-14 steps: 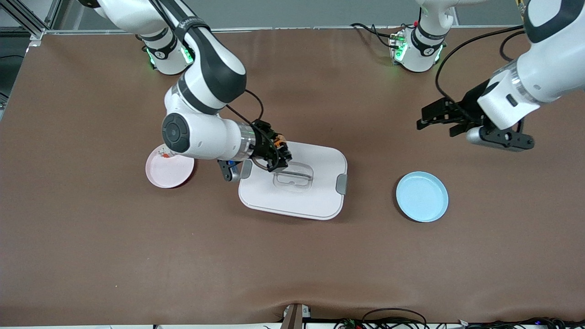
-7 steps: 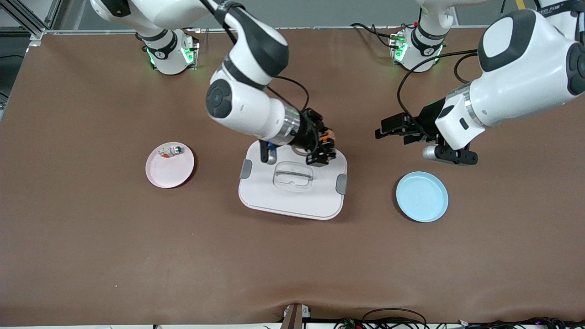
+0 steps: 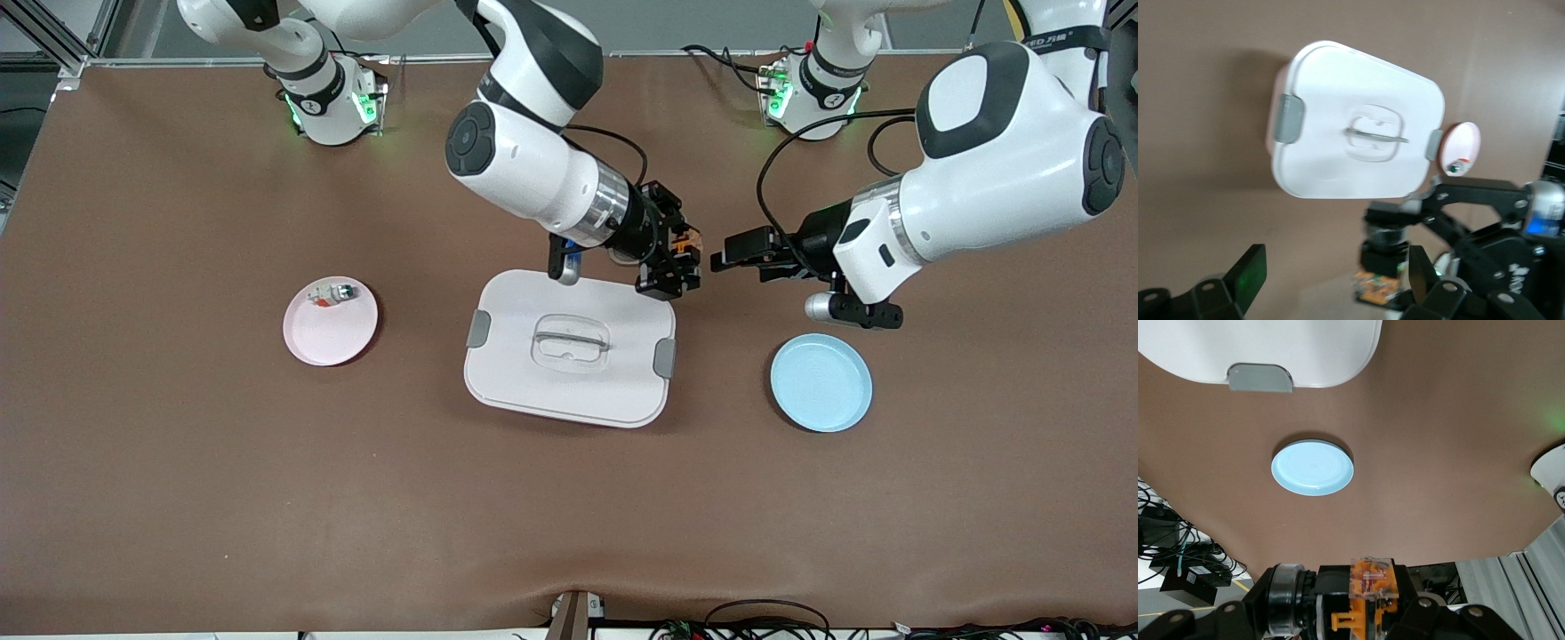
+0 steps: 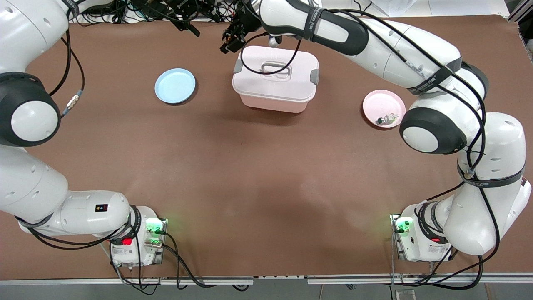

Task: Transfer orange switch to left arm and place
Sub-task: 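Grasp the switch with the left gripper beside the right gripper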

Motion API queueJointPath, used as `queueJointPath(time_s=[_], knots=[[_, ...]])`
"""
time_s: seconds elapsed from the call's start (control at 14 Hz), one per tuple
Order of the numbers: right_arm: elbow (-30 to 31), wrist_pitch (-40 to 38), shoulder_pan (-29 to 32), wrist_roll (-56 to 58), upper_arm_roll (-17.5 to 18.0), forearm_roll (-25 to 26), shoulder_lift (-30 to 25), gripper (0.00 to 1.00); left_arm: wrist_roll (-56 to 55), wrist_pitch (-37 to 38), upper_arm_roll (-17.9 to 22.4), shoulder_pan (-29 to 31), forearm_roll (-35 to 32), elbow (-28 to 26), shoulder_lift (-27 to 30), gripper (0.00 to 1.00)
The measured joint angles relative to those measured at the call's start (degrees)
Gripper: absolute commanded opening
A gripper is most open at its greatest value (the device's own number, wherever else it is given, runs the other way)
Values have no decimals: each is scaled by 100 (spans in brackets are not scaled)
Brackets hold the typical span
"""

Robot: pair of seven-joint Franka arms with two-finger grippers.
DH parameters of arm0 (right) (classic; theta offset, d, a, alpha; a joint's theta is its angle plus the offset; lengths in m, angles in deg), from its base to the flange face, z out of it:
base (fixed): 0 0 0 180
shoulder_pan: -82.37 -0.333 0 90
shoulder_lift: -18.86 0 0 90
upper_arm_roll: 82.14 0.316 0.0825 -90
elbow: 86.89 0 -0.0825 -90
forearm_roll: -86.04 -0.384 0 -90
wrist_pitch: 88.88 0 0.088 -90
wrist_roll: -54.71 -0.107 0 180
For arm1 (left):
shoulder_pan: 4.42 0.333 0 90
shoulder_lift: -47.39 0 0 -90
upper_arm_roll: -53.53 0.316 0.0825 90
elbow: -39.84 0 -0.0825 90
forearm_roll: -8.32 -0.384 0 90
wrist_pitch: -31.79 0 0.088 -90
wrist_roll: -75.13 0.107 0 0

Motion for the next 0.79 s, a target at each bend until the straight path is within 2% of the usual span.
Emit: queueJointPath(time_s=[0.36, 0.79], knots=[[-372, 269, -48, -190, -10, -1, 259, 0, 8, 46, -1, -5, 116, -41, -21, 87], [-549, 308, -61, -379, -9, -4, 284, 0, 23, 65, -14, -5, 191, -68, -19, 84]])
